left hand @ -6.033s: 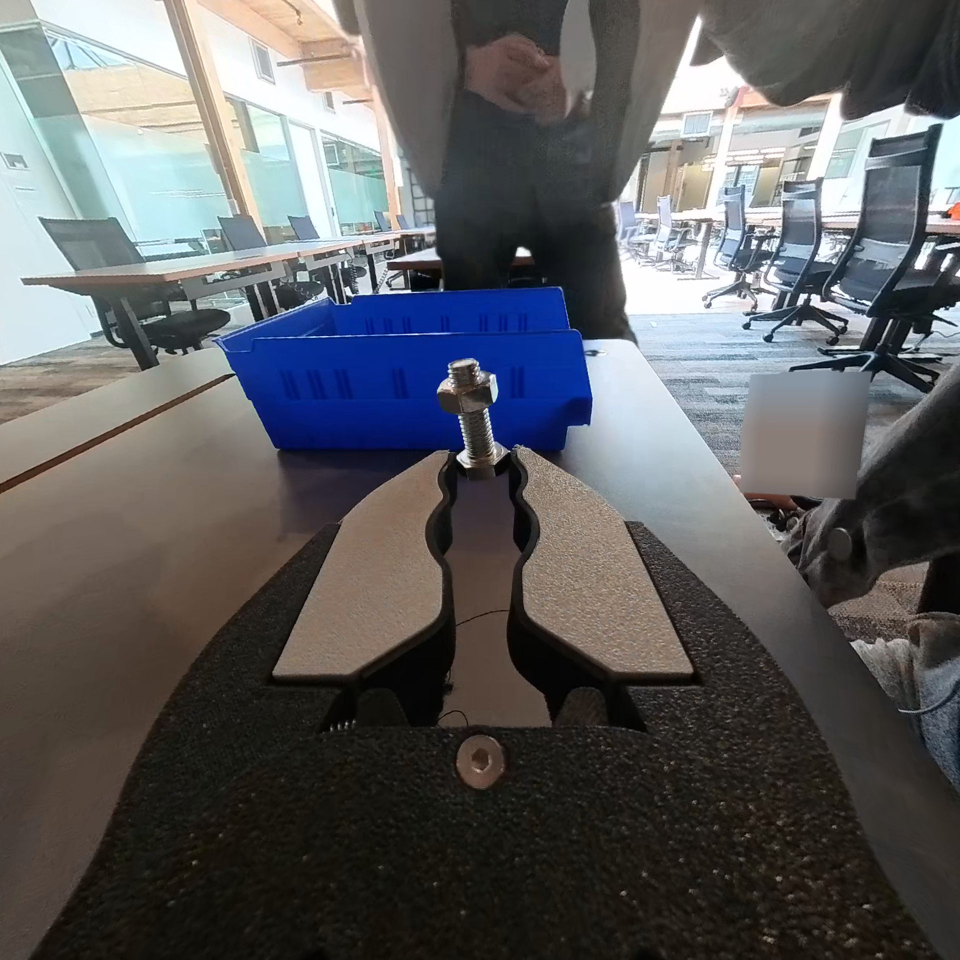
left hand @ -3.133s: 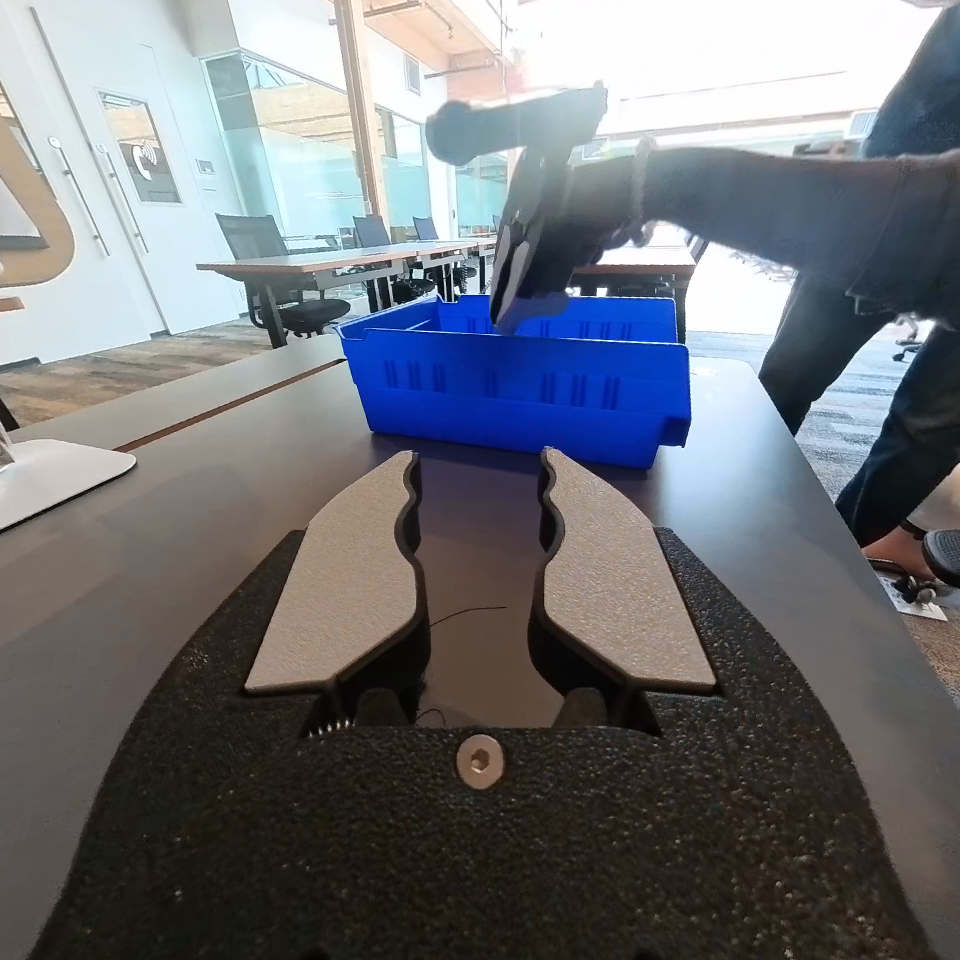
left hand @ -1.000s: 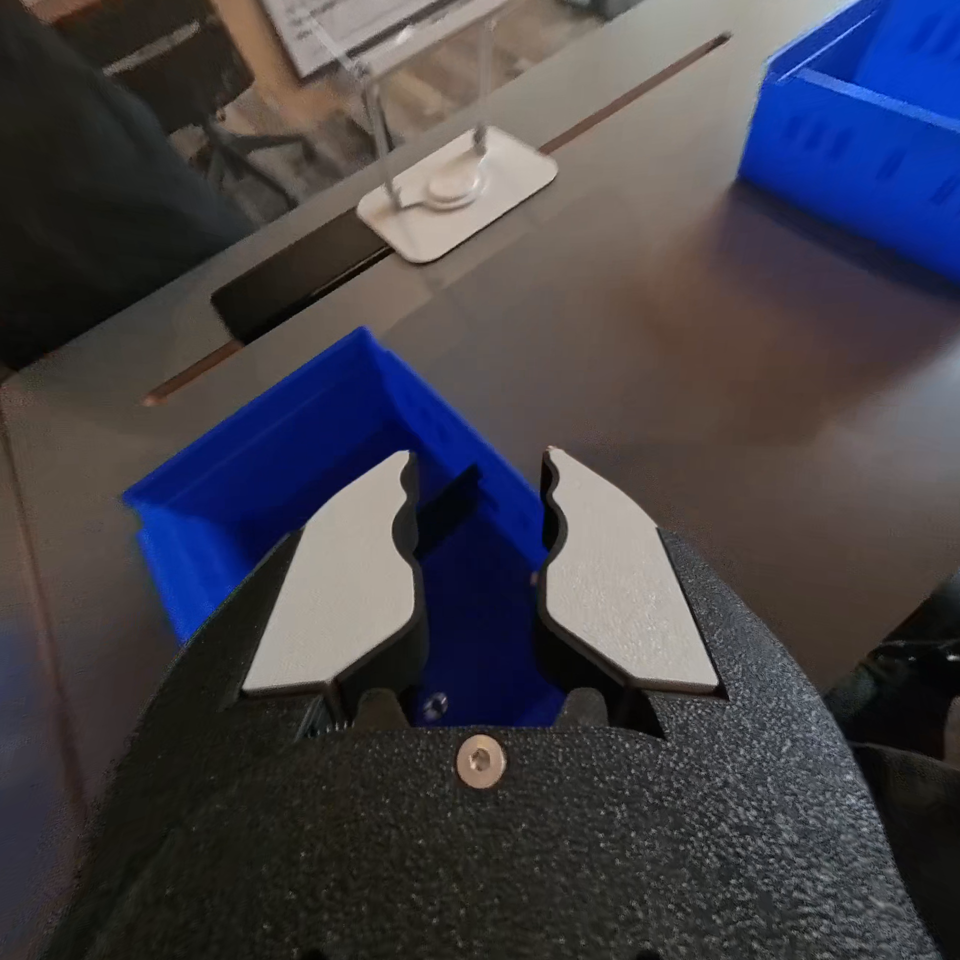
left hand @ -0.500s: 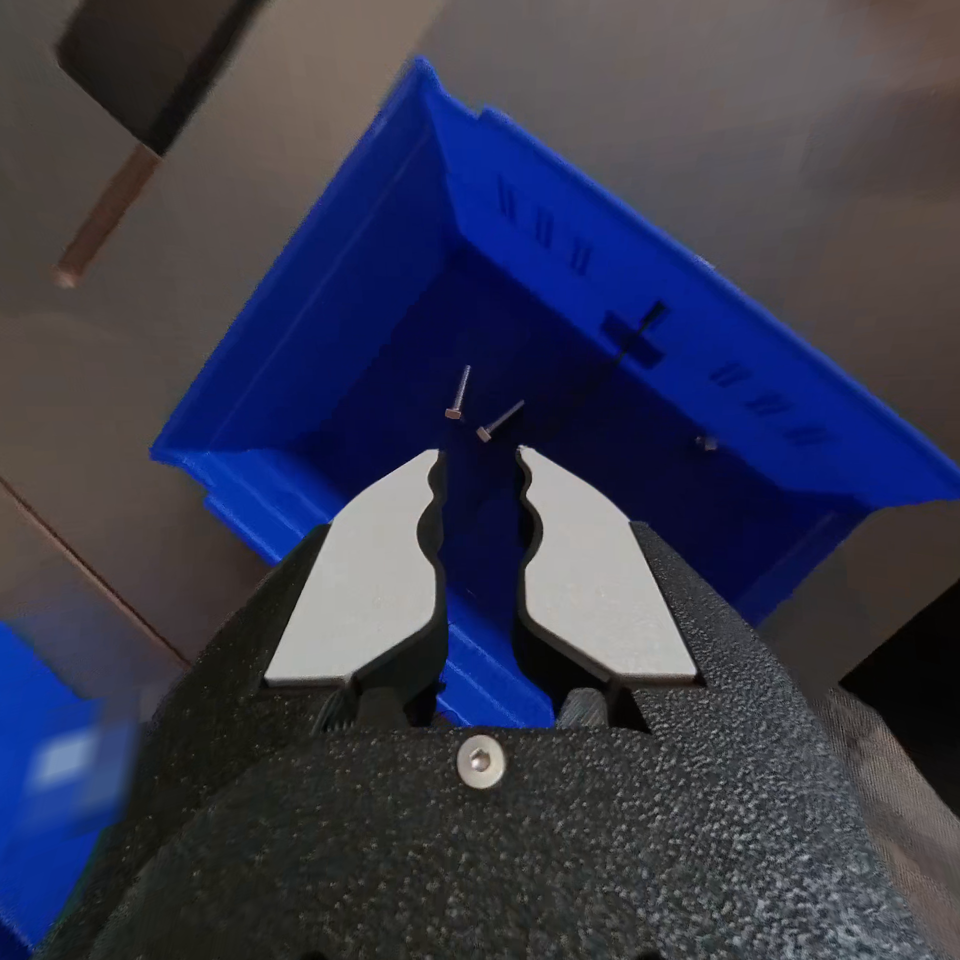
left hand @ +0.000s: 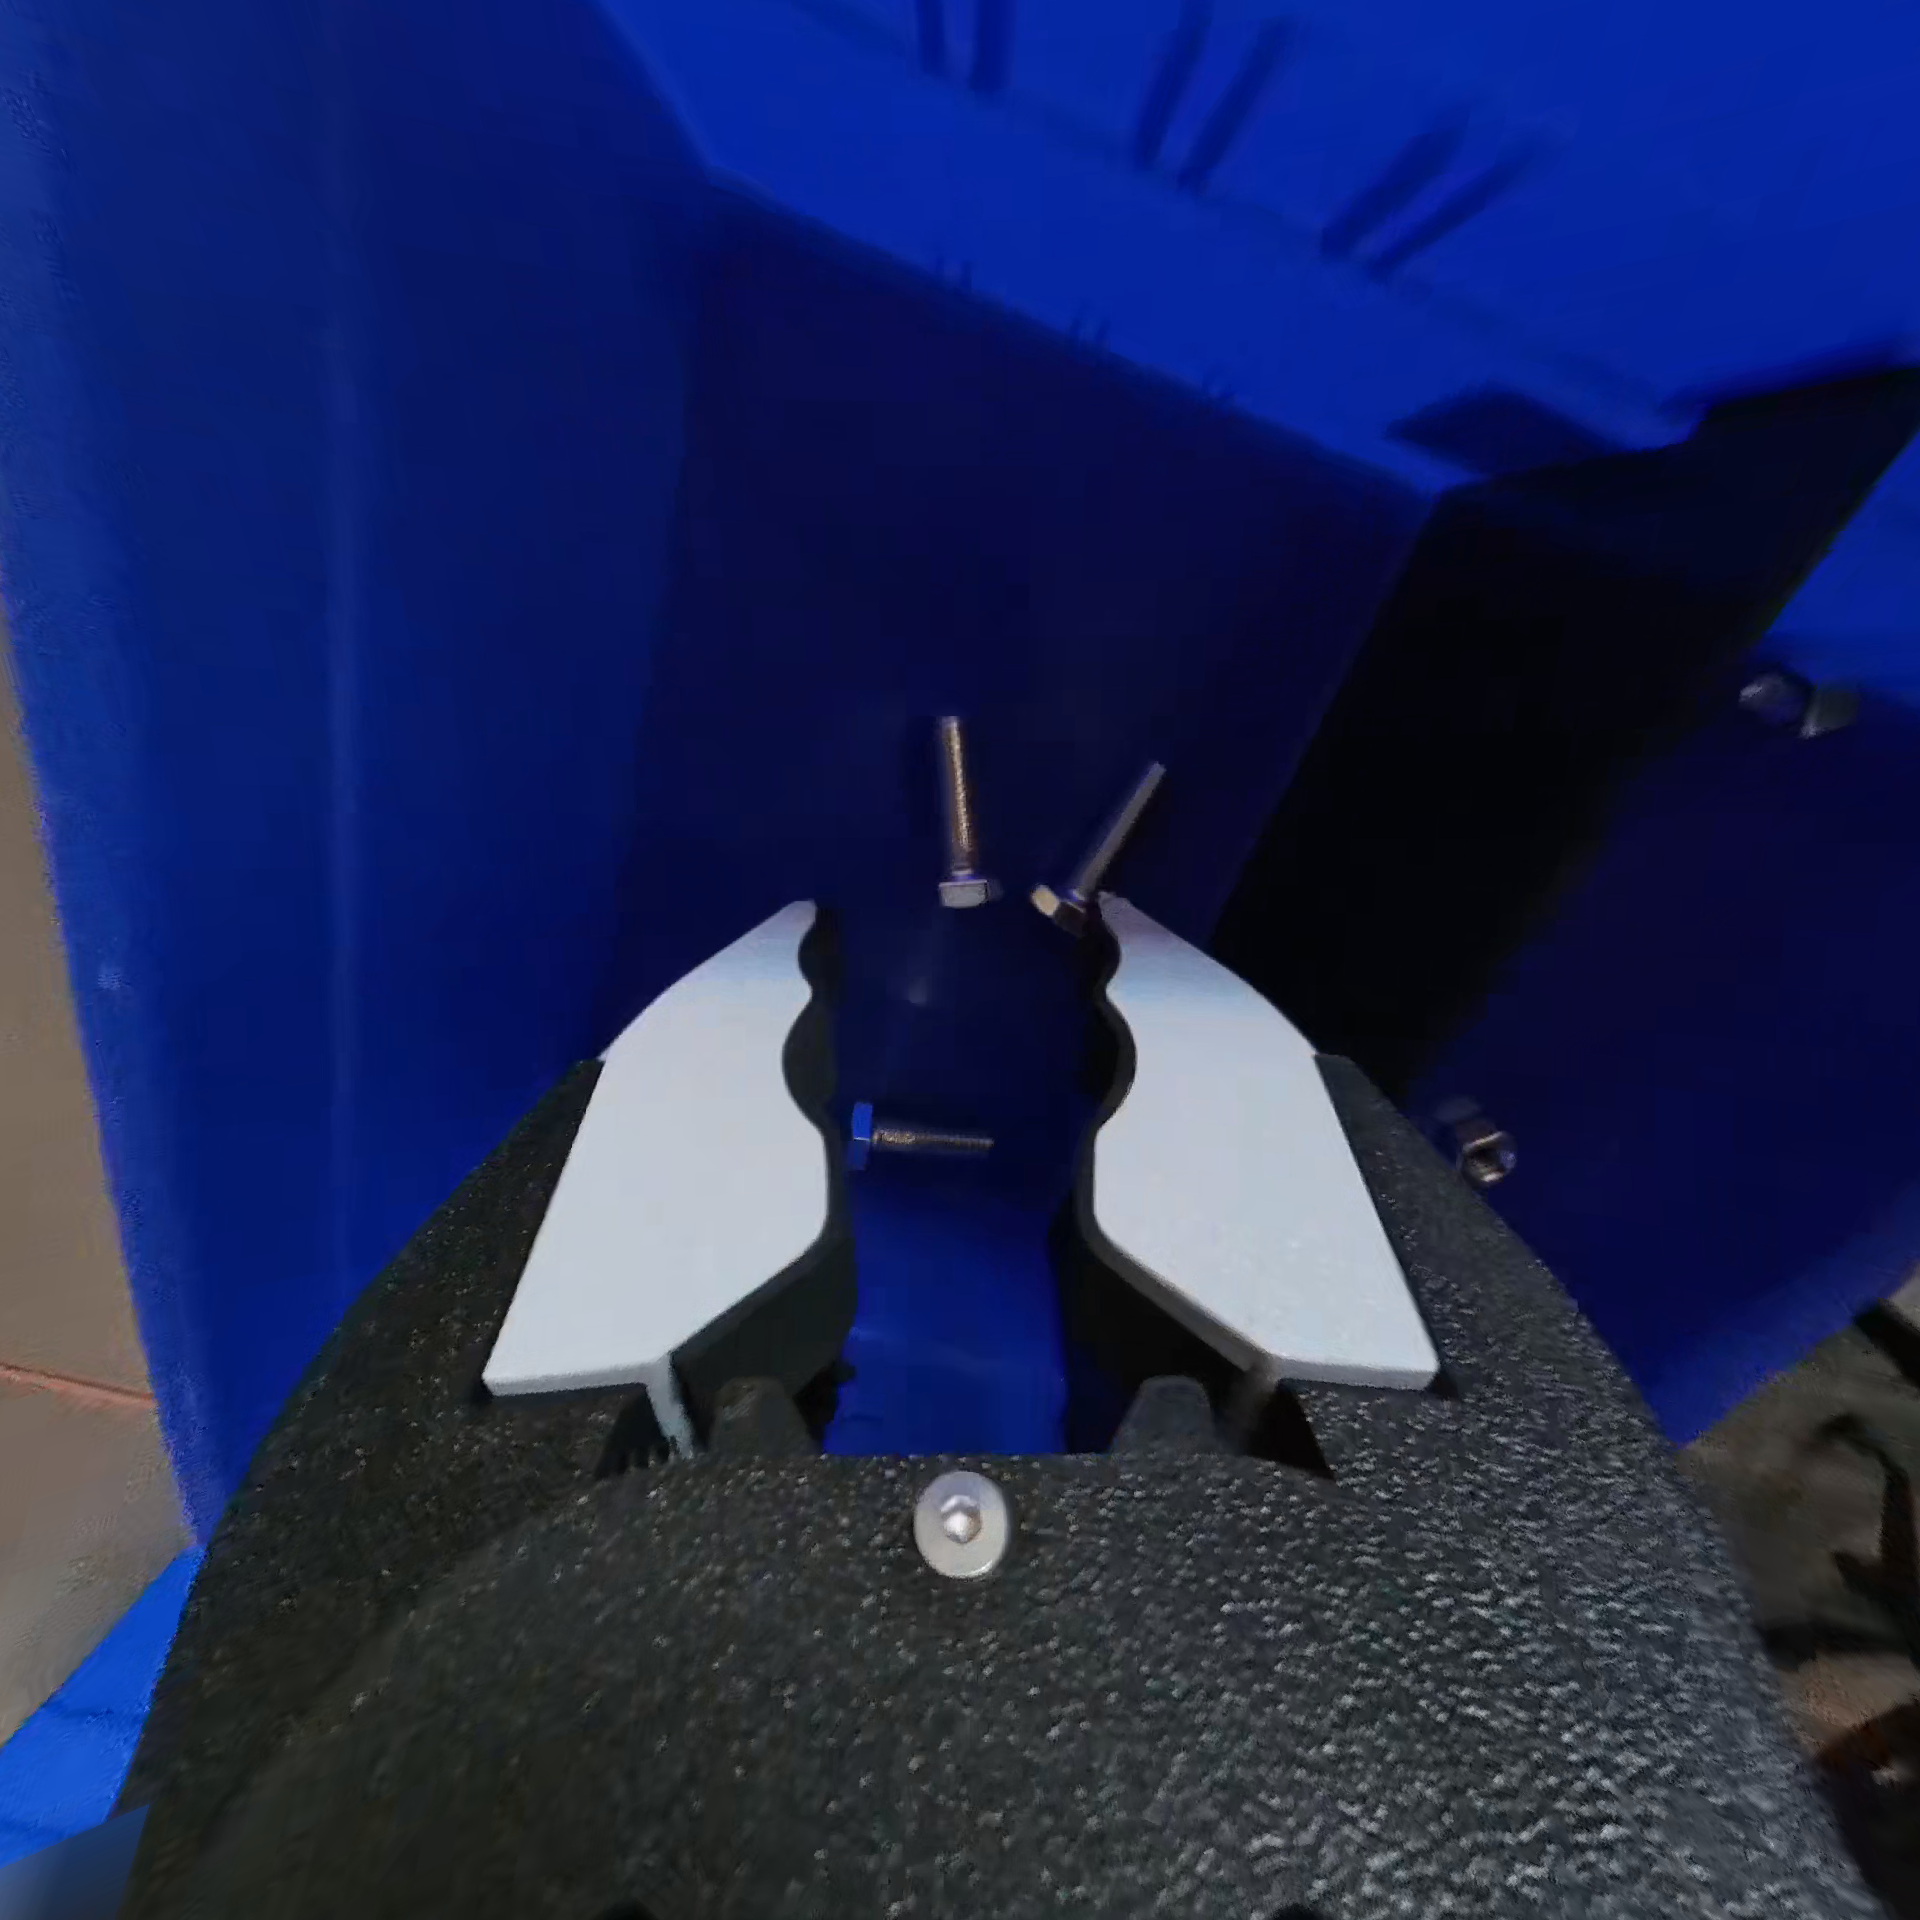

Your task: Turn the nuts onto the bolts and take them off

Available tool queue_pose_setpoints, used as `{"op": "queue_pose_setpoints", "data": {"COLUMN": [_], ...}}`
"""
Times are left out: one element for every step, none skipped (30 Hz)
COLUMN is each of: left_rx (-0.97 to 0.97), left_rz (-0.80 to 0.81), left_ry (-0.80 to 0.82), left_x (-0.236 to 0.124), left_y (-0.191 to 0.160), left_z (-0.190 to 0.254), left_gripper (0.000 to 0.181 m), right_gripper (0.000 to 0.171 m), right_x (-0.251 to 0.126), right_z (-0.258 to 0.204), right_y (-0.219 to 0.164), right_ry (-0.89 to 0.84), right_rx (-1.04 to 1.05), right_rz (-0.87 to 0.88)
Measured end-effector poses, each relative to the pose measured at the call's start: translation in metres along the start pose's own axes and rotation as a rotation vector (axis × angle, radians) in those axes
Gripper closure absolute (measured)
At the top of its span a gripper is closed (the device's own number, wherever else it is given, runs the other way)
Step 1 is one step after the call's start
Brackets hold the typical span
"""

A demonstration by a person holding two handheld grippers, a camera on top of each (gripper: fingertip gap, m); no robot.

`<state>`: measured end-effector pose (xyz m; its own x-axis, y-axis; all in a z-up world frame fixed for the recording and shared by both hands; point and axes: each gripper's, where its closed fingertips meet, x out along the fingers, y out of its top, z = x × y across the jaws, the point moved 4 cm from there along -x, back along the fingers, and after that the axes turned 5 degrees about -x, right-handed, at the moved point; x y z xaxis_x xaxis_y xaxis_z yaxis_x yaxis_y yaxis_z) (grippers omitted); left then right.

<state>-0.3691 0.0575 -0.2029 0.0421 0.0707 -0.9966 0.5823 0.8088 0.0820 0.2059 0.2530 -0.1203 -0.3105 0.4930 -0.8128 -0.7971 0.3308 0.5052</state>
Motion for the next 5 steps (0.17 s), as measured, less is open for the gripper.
{"op": "queue_pose_setpoints", "data": {"left_rx": [0.012, 0.013, 0.007, 0.001, -0.013], "left_rz": [-0.026, -0.042, -0.052, -0.059, -0.044], "left_ry": [0.002, 0.002, -0.001, -0.008, -0.022], "left_x": [0.002, 0.007, 0.011, 0.014, 0.013], "left_y": [-0.002, -0.004, -0.005, -0.005, -0.003], "left_z": [-0.001, -0.002, -0.002, -0.002, -0.003], "left_gripper": [0.135, 0.136, 0.136, 0.136, 0.138], "right_gripper": [0.096, 0.097, 0.097, 0.097, 0.097], "right_x": [0.001, 0.003, 0.004, 0.004, 0.005], "right_z": [0.000, -0.001, -0.001, -0.001, -0.001], "right_y": [0.000, -0.001, -0.001, -0.002, -0.002], "right_ry": [0.003, 0.004, 0.006, 0.007, 0.009], "right_rx": [-0.001, -0.003, -0.005, -0.006, -0.008], "right_rz": [0.000, 0.002, 0.003, 0.005, 0.006]}}
